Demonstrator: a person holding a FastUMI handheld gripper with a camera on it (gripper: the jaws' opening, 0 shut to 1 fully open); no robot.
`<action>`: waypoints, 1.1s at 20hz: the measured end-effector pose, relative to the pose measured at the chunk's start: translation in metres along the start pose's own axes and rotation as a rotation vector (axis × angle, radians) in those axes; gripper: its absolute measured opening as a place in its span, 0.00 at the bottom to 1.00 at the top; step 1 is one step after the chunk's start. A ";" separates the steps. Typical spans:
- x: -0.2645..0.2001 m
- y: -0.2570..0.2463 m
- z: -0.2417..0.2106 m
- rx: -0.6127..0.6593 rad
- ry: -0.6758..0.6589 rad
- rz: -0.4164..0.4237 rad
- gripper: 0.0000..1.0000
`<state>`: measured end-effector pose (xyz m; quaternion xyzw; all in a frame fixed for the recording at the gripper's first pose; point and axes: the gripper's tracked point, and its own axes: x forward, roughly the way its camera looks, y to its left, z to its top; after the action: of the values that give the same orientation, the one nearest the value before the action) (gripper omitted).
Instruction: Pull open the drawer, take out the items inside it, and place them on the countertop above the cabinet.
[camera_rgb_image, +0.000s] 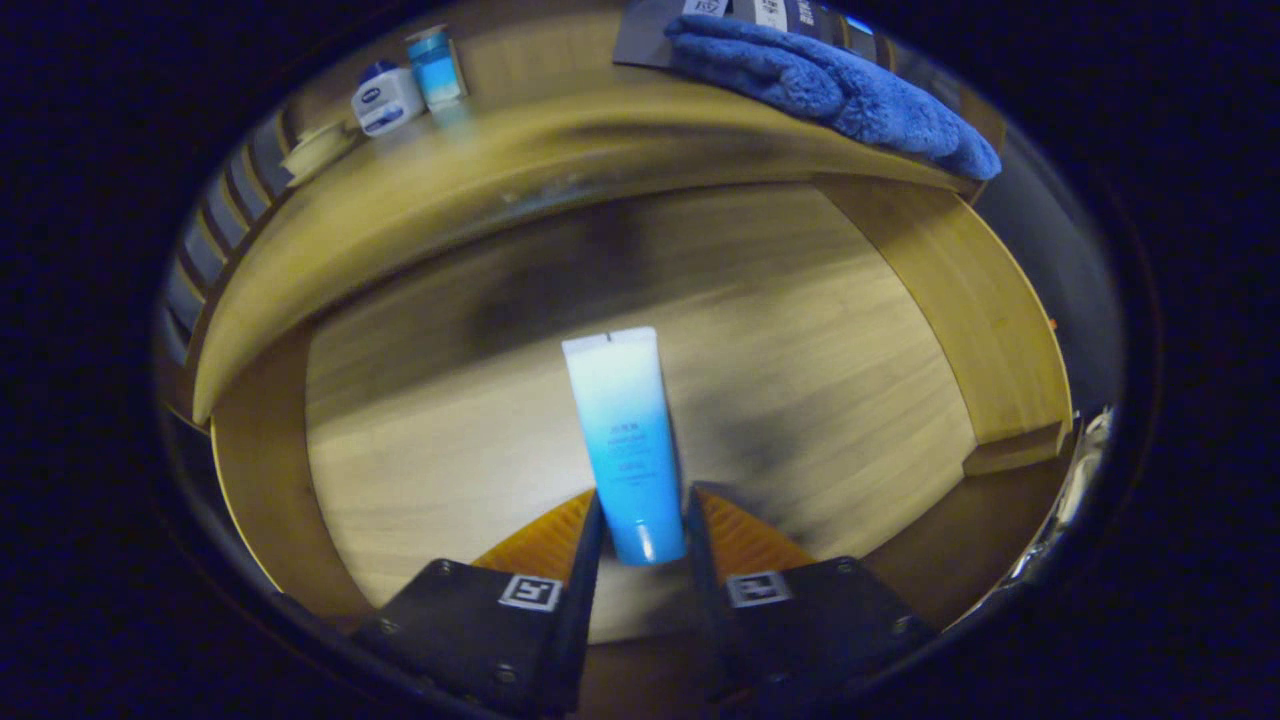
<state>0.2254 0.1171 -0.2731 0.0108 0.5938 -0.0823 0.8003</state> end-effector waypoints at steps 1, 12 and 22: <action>0.000 -0.001 0.000 -0.004 -0.001 0.000 0.41; -0.090 -0.017 0.017 -0.040 -0.225 -0.122 0.35; -0.147 0.023 0.100 -0.108 -0.424 -0.099 0.35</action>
<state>0.2827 0.1459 -0.1052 -0.0788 0.4156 -0.0900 0.9016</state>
